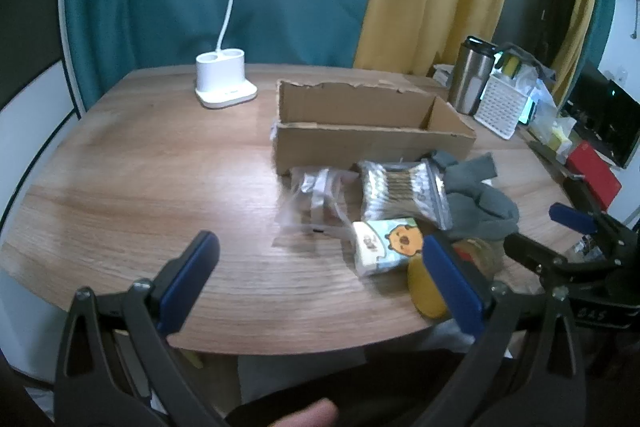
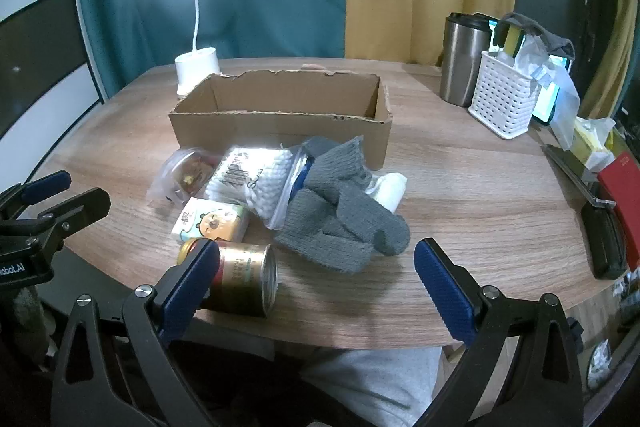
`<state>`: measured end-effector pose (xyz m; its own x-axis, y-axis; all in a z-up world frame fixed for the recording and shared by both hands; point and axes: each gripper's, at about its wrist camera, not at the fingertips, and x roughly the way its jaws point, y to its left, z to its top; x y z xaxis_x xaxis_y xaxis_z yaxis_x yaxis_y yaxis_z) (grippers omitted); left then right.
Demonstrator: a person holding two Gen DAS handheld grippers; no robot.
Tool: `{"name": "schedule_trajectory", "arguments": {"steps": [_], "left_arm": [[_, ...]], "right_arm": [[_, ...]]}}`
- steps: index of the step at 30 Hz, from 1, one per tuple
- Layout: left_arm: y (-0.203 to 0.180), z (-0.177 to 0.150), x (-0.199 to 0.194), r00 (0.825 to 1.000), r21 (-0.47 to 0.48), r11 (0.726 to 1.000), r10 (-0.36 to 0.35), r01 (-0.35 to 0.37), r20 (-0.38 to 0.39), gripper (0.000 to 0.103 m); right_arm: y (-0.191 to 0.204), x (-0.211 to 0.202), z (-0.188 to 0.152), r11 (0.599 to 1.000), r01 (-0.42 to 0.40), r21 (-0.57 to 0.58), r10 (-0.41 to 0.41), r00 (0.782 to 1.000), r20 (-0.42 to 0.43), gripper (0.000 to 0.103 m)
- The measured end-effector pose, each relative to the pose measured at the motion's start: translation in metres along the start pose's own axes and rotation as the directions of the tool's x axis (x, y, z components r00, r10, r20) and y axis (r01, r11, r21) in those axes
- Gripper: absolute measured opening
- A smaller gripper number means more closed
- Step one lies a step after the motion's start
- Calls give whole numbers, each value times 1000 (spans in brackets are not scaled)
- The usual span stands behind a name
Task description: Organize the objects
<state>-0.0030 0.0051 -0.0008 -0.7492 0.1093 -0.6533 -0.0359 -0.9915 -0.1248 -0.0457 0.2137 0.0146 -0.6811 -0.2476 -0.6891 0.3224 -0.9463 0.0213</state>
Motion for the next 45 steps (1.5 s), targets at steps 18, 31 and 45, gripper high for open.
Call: {"name": "schedule_trajectory", "arguments": {"steps": [18,31,45], "left_arm": [[1,-4,0,1000,-8,1000,-5,5,-2,103],[2,-3,1,1000,-14,1000,-4,4,-3,103],[3,-4,1,1000,-17,1000,-5,5,-3,103]], "right_arm": [[2,0,0,1000,2,-9,-2,1000,-1,100],[7,2,-1,1000,1,-13,-2,1000,-6,100],[7,2,0,1000,-2,-18,1,1000,-14,100]]}}
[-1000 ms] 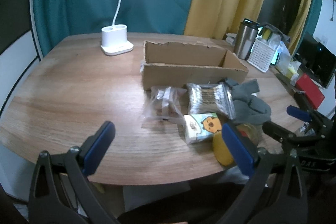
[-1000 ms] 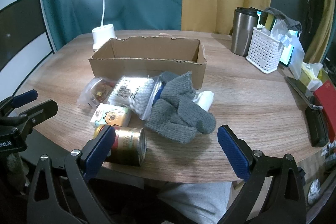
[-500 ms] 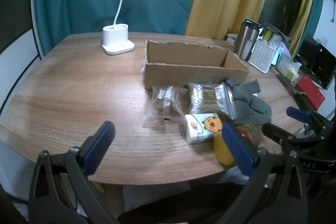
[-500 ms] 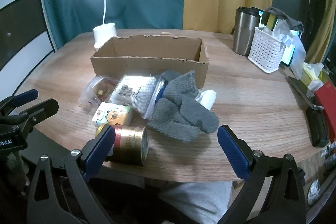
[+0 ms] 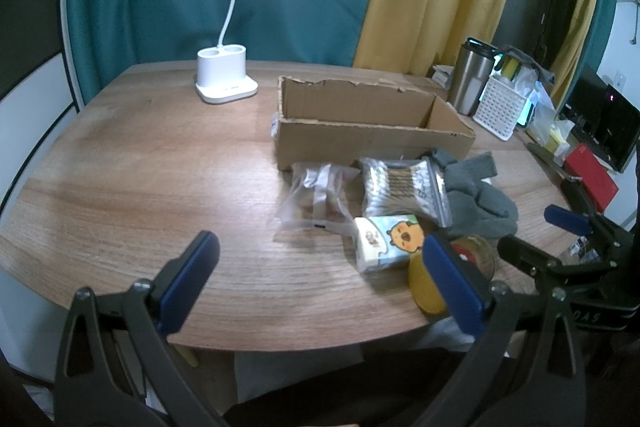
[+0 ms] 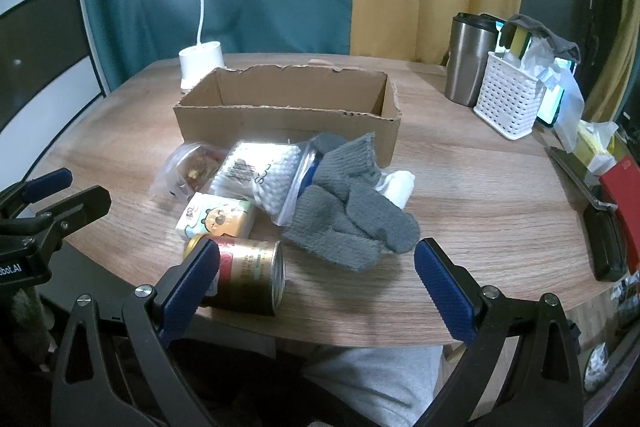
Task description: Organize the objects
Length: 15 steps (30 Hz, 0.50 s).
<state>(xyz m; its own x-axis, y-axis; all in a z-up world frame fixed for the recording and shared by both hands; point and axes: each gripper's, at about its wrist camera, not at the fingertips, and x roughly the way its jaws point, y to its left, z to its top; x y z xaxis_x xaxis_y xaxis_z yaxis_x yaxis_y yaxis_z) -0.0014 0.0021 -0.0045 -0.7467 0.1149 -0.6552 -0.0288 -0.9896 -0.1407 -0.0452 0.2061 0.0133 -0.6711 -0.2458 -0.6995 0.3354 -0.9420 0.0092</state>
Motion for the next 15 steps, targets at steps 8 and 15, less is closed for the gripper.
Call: {"name": "schedule_trajectory", "arguments": {"steps": [8,15], "left_arm": [[0,0,0,1000,0,1000,1,-1,1,103],[1,-1,0,1000,-3,1000,1,-1,1,103]], "right_arm": [[2,0,0,1000,0,-3,0,1000,-4,99],[2,0,0,1000,2,-4,-2,1000,-3,100]]}}
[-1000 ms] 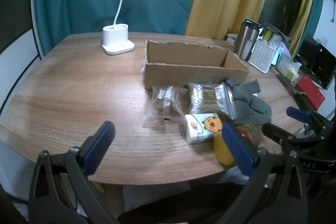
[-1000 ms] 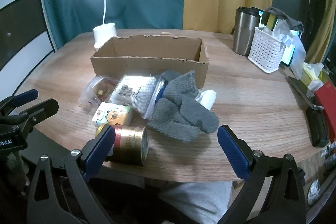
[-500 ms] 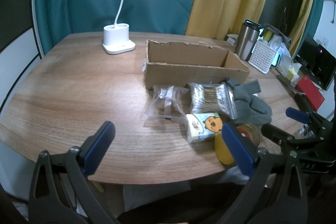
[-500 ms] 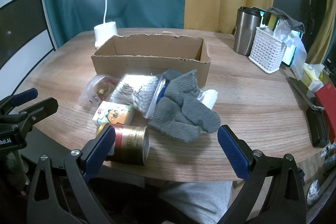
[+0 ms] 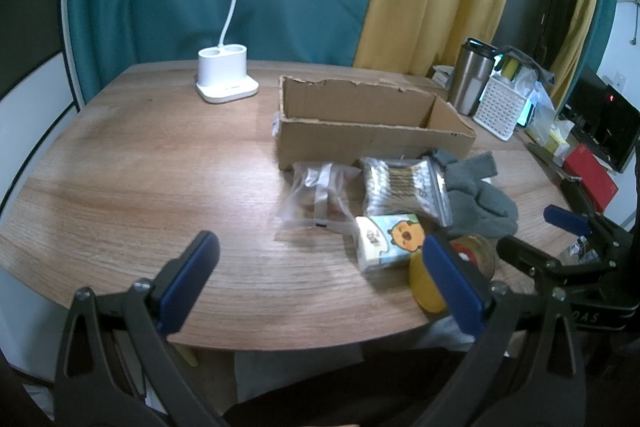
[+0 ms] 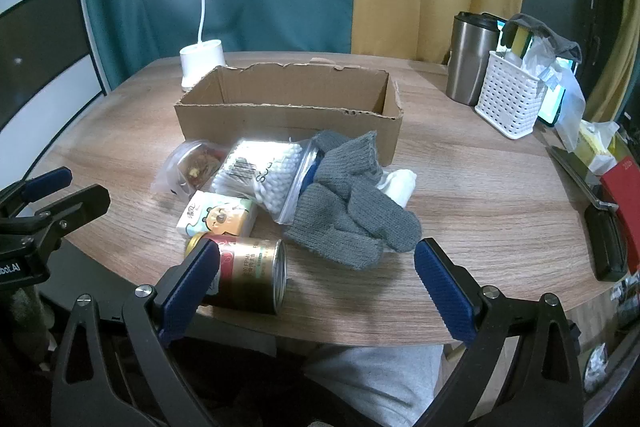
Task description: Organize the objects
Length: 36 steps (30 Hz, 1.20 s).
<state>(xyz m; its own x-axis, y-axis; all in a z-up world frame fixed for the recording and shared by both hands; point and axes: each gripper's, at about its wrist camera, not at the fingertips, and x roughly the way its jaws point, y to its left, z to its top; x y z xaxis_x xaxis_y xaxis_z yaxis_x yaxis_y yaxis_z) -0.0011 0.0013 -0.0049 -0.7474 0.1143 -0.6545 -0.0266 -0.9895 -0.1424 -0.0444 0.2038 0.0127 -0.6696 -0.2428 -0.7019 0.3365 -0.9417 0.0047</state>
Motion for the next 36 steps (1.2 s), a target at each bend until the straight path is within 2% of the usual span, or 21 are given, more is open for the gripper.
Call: {"name": "schedule_trajectory", "arguments": {"steps": [36], "left_arm": [[9,-5,0,1000,-22,1000,3,-3,-1,103]], "right_arm": [[6,1,2,1000,-6,-10,6,1000,-9,100]]}}
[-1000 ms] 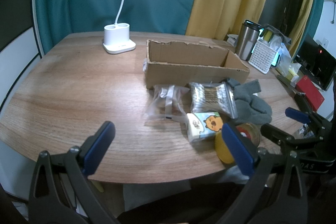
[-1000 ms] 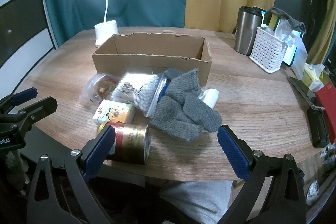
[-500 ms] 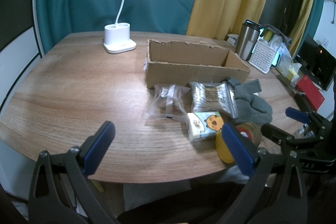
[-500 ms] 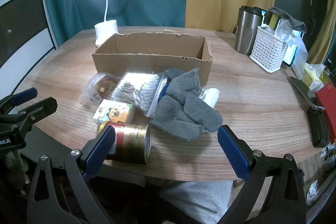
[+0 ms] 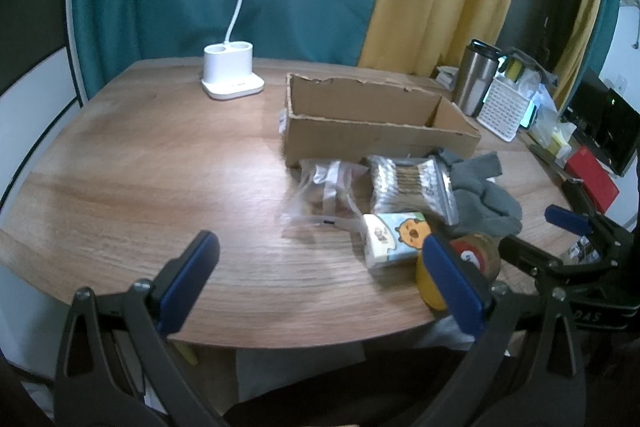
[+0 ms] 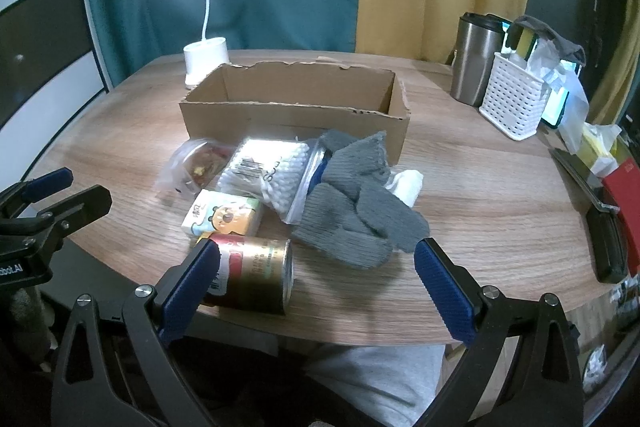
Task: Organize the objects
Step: 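Grasp the red-and-gold can with the right tool while the left tool grasps the tissue pack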
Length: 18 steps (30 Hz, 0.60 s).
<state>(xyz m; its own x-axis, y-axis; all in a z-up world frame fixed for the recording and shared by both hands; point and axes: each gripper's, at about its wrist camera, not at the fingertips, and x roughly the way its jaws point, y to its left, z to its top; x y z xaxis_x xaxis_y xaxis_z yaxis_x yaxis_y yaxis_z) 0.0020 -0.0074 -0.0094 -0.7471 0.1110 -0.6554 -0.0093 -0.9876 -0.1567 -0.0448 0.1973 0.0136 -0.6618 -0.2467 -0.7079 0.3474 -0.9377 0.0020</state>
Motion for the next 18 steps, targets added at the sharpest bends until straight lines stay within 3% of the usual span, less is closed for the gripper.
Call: {"name": "schedule_trajectory", "arguments": {"steps": [18], "left_arm": [[19,-3,7,1000,-39,999,0,-1,-20,103]], "right_arm": [[27,14,3,998,-54,-45,52,998,-40,99]]}}
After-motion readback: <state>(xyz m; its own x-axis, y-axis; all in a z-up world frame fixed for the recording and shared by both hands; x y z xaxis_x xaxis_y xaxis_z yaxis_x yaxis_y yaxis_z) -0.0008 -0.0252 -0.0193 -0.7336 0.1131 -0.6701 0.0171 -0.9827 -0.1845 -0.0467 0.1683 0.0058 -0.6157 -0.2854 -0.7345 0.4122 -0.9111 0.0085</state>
